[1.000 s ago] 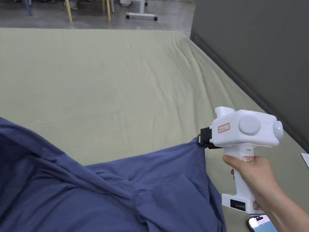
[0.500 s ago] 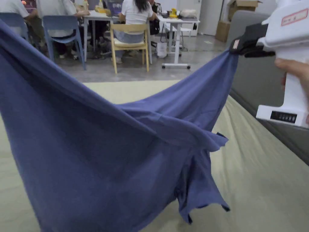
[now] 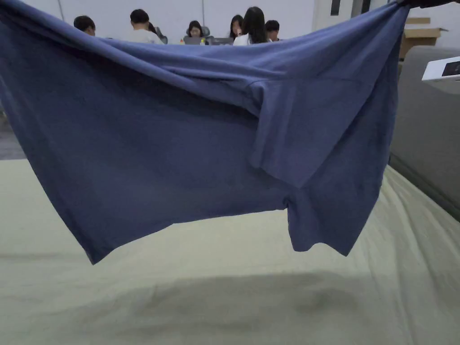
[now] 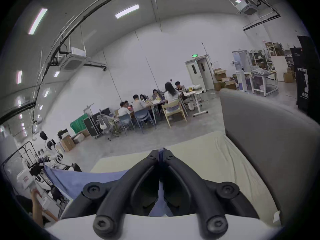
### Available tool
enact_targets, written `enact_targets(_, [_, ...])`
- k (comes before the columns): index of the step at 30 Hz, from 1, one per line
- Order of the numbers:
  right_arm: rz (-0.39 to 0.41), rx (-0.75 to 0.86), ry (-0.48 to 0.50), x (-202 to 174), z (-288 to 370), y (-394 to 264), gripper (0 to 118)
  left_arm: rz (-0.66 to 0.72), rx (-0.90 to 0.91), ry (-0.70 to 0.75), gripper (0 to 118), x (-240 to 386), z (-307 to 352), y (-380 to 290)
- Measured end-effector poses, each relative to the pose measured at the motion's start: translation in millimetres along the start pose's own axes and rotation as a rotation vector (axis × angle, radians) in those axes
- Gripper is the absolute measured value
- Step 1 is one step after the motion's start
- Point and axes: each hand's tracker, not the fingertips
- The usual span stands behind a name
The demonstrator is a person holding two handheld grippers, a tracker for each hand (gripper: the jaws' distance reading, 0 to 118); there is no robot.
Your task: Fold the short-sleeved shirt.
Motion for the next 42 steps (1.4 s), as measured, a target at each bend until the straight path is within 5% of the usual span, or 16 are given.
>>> enact_targets(6, [-0.064,-0.203,-0.027,64,-47,-141,4,0.068,-0.272,-0.13,2,-7,-13,-168])
enact_targets(10, [-0.006,-0.432,-0.16,102,-82,-240,4,0.184,-0.532,-0.114,2,-8,-23,-288])
enact_targets(13, [-0.059,-0.499,-0.17,125,-93,-296,4,0.232,-0.65,-0.077,2,-11,-28,-345])
enact_targets(19, [-0.078,-0.519,-0.147,137,-65,-345,4,0.239,-0.647,-0.104,2,-13,2,-356])
enact_targets(28, [-0.121,-0.454,-0.104,151,97,-407,4,0.135,-0.578,-0.174,2,-34,155,-351])
enact_targets(36, [-0.129,-0.504,-0.137,160,237,-464,4,0.056,-0.712,-0.114,2,-61,274,-399])
enact_targets(42, [-0.11,-0.631,-0.196,171,243,-513,4,-0.059,-0.854,-0.075,2,-54,300,-450])
